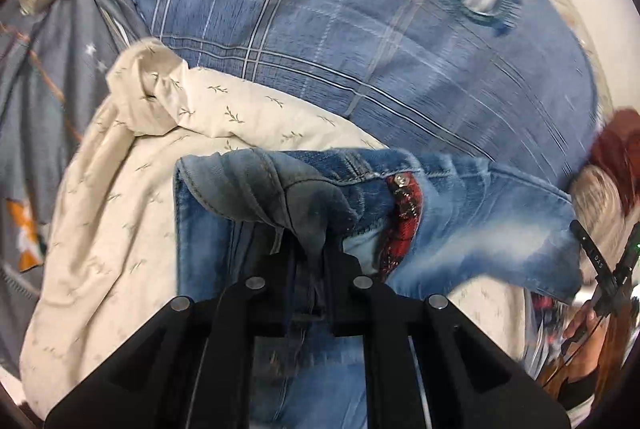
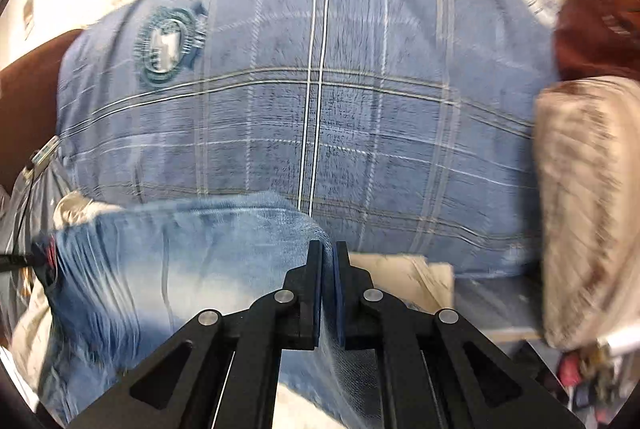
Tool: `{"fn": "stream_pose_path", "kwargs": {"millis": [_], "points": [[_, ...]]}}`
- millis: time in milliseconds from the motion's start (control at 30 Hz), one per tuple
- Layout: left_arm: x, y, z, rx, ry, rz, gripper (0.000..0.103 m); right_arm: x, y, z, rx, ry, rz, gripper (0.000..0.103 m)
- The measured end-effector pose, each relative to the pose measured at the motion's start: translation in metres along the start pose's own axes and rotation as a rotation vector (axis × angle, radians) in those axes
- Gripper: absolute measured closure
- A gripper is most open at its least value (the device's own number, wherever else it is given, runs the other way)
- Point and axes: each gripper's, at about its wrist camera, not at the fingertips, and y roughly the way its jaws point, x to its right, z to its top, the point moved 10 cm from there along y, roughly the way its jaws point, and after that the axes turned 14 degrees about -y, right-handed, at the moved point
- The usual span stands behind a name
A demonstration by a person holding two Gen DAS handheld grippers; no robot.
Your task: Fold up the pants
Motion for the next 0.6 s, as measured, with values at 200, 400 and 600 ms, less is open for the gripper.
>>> {"fn": "stream_pose_path", "kwargs": {"millis": [200, 400, 600], "points": [[-0.033, -0.024, -0.085, -0.021, 0.088, -0.011, 0.093, -0.021, -0.072, -0.12, -0.044, 0.084, 0.001, 0.093], [-0.1, -0.041, -0.164, -0.142, 0.051, -0.019, 0.093, -0.023, -0.112, -0.258, -0.164, 0.376, 0.048, 0.077], [-0.1, -0.063, -0.131, -0.156, -0.154, -0.147, 0.062, -0.036, -0.12, -0.235, -0.056, 0.56, 0.175, 0.037]]}}
